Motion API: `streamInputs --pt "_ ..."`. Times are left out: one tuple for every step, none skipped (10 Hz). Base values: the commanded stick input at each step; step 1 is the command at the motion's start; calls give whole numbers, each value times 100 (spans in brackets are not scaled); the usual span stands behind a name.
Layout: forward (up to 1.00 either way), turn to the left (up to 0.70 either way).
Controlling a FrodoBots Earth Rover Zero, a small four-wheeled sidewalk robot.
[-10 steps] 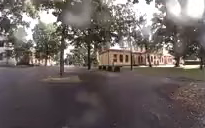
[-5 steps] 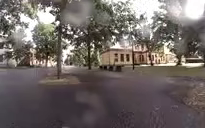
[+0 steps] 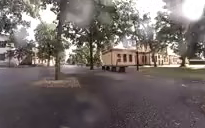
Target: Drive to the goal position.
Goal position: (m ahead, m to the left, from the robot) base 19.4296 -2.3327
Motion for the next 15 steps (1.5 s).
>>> streamInputs --pt "85 0" --pt "85 0" --pt "85 0" --pt "85 0" --pt "85 0" --pt "85 0" --pt "85 0" --pt "85 0" --pt "85 0" --pt "85 0" --pt "85 0" --pt "85 0" --pt "85 0" --pt "85 0" --pt "85 0"
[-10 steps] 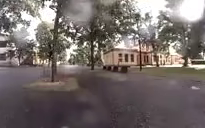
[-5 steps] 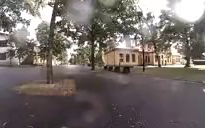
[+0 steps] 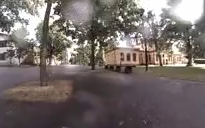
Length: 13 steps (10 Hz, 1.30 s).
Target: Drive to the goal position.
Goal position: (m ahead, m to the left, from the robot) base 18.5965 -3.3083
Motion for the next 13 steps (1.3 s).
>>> streamInputs --pt "85 0" --pt "85 0" --pt "85 0" --pt "85 0" --pt "85 0" --pt "85 0" --pt "85 0" --pt "85 0" --pt "85 0" --pt "85 0" --pt "85 0" --pt "85 0" --pt "85 0"
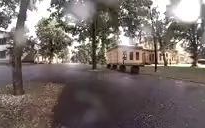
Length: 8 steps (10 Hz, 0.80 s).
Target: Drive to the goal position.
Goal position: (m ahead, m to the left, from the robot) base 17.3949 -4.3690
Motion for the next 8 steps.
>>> streamInputs --pt "85 0" --pt "85 0" --pt "85 0" --pt "85 0" --pt "85 0" --pt "85 0" --pt "85 0" --pt "85 0"
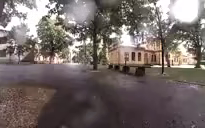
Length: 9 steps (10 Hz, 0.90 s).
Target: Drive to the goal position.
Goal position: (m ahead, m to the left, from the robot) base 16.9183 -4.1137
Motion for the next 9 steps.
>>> streamInputs --pt "85 0" --pt "85 0" --pt "85 0" --pt "85 0" --pt "85 0" --pt "85 0" --pt "85 0" --pt "85 0" --pt "85 0"
